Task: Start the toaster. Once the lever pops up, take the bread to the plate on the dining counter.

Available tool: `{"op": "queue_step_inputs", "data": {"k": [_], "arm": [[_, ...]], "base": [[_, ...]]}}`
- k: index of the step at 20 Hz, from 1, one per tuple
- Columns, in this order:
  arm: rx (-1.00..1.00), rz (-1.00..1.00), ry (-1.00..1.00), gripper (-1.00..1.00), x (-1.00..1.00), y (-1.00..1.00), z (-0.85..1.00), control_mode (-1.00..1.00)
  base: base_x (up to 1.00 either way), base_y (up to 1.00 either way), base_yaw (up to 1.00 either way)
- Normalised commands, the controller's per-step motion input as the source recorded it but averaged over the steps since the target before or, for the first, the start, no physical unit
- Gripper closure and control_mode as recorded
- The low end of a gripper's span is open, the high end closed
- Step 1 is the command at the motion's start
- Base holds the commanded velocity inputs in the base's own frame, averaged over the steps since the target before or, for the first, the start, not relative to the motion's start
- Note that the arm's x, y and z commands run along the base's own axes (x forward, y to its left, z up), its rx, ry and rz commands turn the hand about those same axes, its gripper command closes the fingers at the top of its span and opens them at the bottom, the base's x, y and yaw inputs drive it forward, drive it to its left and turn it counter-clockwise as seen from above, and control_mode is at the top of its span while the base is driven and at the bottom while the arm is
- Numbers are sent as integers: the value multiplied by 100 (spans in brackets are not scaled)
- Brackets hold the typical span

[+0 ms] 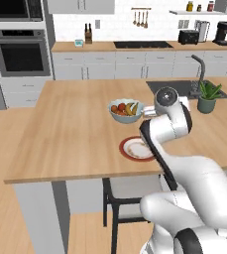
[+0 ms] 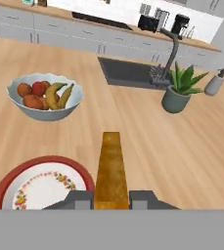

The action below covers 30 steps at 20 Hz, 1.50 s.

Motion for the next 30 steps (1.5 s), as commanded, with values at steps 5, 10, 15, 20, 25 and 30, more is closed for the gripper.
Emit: {"op": "queue_step_inputs", "data": {"k": [5,10,15,20,25,30], "arm": [[-6,-17,27,100,43,5,-71,-100],[-10,-12,20,100,46,13,-61,-100],[-3,-1,15,100,59,13,-47,-100],[0,0,11,100,46,8,-60,-100],[0,0,7,100,37,2,-51,-100],[0,0,5,100,32,0,-47,-100]], "base": [[0,0,0],[0,0,0],[0,0,0],[0,0,0],[0,0,0],[0,0,0]]}}
